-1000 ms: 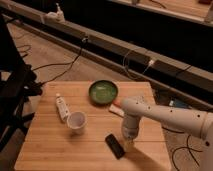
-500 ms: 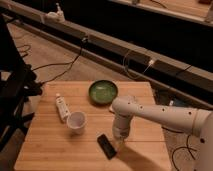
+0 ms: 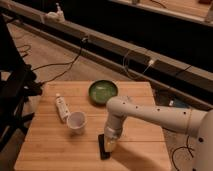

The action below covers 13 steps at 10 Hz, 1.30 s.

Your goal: Push the eraser across the table

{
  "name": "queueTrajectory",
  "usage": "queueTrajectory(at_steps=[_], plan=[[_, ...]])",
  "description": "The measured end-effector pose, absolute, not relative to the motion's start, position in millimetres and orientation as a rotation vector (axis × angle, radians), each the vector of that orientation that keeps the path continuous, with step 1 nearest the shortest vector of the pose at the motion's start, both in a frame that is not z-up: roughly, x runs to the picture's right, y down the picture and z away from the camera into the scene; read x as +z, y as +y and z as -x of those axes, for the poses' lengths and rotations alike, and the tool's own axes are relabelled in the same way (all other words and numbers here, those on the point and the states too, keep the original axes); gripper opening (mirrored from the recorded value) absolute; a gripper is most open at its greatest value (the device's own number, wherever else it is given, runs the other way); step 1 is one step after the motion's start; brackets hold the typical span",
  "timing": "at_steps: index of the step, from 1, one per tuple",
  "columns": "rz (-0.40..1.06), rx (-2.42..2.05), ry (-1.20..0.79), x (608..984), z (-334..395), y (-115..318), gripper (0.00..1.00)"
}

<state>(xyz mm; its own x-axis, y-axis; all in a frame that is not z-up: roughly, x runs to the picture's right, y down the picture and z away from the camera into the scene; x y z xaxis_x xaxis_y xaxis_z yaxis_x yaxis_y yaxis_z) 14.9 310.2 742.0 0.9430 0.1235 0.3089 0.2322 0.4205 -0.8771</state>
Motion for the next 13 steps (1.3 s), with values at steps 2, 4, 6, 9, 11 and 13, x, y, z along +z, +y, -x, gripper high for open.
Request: queueTrajectory(at_steps=[2, 4, 6, 9, 11, 13], plan=[[1.124, -0.062, -0.358, 745, -17, 305, 0.0], [1.077, -0.044, -0.323, 745, -36, 288, 0.0], [1.034, -0.012, -0.265, 738, -62, 271, 0.0], [1.009, 0.061, -0.226, 730, -92, 264, 0.0], [1.018, 0.077, -0.238, 734, -90, 269, 0.0], [1.029, 0.079, -0.261, 740, -81, 275, 0.0]])
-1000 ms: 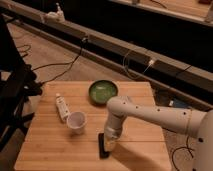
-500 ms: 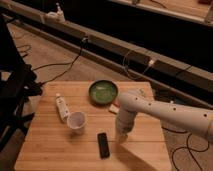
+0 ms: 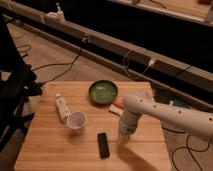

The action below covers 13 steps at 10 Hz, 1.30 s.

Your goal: Push the eraser across the table

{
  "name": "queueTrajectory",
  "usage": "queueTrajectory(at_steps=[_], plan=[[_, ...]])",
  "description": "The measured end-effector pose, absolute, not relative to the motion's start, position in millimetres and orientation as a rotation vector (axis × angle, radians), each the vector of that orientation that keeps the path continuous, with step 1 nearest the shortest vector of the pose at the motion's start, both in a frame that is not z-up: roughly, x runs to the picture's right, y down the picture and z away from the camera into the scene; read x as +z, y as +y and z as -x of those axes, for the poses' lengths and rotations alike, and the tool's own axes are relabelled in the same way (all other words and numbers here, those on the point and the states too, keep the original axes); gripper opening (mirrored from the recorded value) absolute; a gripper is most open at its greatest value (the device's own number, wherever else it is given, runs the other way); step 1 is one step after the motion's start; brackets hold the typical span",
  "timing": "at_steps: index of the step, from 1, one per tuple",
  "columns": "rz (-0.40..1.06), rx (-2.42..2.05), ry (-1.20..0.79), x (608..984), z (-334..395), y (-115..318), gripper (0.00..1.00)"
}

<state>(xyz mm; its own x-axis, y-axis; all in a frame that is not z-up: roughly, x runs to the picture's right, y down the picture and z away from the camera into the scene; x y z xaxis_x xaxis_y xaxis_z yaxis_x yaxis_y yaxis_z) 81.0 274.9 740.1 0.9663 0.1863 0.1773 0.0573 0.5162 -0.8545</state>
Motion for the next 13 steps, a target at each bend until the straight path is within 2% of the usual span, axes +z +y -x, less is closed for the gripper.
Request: queueTrajectory(at_steps=[7, 13], plan=[[1.087, 0.011, -0.394, 756, -33, 297, 0.0], [1.079, -0.061, -0.526, 757, 18, 289, 0.0]])
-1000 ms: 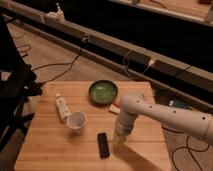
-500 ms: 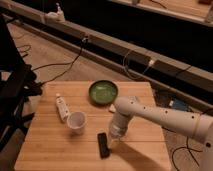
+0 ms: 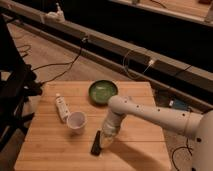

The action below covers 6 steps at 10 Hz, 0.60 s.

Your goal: Push the eraser across the table

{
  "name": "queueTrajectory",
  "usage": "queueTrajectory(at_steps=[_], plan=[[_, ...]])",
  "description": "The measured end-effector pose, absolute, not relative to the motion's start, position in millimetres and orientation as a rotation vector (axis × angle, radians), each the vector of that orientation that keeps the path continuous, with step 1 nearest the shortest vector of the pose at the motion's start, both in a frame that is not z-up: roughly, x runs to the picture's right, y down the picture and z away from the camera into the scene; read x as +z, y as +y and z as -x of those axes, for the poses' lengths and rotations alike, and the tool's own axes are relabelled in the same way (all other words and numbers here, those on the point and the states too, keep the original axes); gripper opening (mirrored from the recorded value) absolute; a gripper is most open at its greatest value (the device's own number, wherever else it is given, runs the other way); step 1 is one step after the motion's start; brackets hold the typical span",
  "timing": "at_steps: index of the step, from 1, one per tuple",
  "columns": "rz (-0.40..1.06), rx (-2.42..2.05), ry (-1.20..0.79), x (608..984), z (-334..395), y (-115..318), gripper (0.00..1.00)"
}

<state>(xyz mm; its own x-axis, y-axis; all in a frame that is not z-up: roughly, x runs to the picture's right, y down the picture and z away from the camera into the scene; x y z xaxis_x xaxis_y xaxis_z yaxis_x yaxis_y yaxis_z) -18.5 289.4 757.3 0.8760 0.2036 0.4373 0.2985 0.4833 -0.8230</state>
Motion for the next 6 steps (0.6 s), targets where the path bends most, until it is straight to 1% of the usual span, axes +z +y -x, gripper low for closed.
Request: queueTrajectory(at_steps=[3, 6], plan=[[1.036, -0.097, -0.619, 753, 52, 273, 0.0], [0.972, -0.132, -0.671, 761, 74, 250, 0.0]])
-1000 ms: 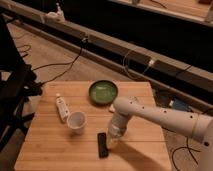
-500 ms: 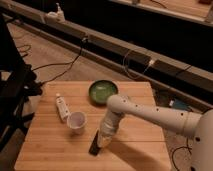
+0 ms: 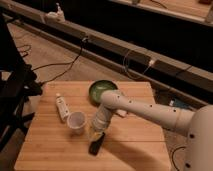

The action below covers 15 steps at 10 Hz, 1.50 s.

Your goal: Push the eraser across the table

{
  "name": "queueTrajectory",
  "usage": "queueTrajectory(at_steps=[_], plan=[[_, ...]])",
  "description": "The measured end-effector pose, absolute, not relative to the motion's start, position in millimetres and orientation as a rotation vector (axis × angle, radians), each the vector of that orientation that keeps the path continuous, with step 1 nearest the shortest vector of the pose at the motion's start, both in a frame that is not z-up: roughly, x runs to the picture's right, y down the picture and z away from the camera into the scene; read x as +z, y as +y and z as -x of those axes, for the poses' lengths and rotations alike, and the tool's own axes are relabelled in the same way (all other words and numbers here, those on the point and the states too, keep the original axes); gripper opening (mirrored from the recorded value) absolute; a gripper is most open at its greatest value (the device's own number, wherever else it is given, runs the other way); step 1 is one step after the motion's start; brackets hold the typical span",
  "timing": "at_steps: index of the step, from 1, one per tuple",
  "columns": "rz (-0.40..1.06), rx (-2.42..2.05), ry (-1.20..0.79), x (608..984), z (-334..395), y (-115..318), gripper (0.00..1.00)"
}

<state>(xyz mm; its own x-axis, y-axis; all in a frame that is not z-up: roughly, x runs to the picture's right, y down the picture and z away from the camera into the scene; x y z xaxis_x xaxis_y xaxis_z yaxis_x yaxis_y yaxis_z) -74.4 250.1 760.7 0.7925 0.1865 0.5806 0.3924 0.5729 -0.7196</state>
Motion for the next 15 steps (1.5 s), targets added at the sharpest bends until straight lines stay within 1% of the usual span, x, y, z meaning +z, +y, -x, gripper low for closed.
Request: queueTrajectory(at_steps=[3, 5, 8, 11, 15], plan=[[0.949, -0.114, -0.634, 760, 52, 244, 0.0], [0.972, -0.027, -0.543, 751, 3, 255, 0.0], [1.022, 0.06, -0.442, 744, -44, 279, 0.0], [1.057, 0.068, -0.414, 757, -47, 289, 0.0], [1.069, 0.017, -0.456, 779, -12, 283, 0.0]])
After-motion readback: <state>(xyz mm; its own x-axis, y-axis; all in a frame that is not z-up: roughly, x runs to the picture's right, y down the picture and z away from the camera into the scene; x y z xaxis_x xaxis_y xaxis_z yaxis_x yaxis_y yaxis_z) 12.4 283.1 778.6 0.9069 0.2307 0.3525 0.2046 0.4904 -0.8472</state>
